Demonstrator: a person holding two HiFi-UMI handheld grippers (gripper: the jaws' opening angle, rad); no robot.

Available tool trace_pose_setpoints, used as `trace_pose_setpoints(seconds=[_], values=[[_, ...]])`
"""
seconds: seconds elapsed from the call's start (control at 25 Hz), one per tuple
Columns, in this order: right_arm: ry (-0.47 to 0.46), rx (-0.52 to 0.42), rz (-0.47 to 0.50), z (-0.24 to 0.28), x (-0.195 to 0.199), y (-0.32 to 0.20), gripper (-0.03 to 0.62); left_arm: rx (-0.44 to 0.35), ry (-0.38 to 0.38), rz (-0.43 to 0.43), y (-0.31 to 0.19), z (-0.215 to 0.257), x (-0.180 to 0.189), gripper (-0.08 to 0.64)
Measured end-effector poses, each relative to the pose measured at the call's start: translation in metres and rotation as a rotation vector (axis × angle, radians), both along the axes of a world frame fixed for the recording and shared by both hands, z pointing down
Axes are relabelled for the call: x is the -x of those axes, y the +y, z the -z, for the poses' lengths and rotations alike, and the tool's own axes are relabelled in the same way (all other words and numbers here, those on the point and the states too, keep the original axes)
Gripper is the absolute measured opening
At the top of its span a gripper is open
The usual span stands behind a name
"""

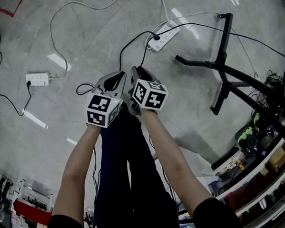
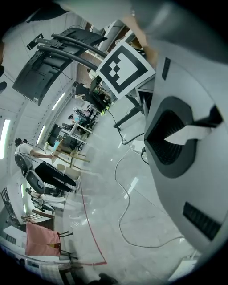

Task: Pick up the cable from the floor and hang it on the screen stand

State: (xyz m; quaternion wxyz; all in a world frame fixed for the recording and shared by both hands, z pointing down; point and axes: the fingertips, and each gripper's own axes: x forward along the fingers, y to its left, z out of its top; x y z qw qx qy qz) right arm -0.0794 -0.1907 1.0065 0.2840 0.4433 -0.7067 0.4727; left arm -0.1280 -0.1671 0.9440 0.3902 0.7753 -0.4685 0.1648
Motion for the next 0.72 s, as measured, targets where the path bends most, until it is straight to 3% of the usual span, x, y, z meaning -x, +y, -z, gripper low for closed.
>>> trace_pose_setpoints(seconds=[0.72], values=[[0.004,-0.013,-0.009,0.084,-0.018,0.018,0.104,-0.008,-0.009,-0.02,0.017,0.069,-0.013,0.005]])
